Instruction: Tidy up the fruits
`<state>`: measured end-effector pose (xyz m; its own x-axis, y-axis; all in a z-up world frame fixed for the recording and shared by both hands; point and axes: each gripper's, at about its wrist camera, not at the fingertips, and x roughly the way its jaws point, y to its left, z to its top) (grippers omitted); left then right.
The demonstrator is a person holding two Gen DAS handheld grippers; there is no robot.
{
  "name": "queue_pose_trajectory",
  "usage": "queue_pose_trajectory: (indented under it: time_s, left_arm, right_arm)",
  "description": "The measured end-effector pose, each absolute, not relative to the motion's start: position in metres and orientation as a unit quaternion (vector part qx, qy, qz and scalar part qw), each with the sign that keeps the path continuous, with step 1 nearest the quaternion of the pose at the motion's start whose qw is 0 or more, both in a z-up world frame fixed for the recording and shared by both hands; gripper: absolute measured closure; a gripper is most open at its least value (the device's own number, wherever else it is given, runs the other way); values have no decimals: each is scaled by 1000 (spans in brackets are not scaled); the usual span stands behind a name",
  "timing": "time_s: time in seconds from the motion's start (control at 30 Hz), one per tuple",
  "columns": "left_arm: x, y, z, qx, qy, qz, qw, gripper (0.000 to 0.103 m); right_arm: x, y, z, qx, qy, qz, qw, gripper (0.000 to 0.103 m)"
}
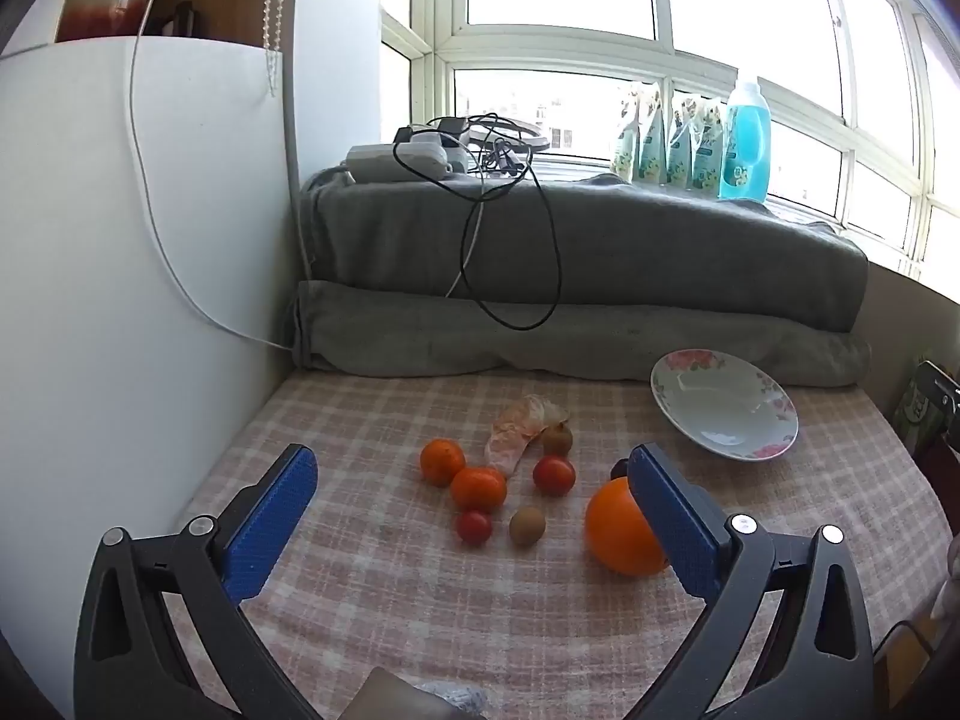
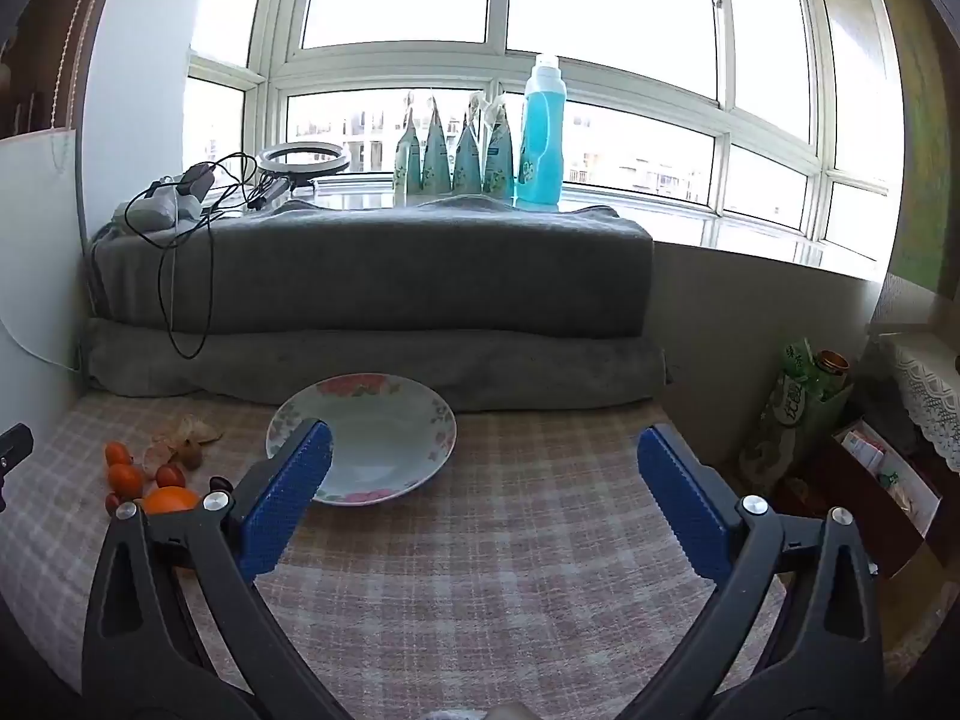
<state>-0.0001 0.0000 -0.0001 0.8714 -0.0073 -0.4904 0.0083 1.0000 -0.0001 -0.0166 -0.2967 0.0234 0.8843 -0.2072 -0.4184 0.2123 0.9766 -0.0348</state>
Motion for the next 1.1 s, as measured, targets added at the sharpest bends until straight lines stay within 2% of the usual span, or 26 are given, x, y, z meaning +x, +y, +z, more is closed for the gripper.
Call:
queue_pose_trajectory:
  time_s: [1.1]
  left_arm:
    - [-2, 3, 8, -3, 245, -1, 969, 0]
  right_arm:
    - [-15, -302, 24, 13, 217, -112, 970, 0]
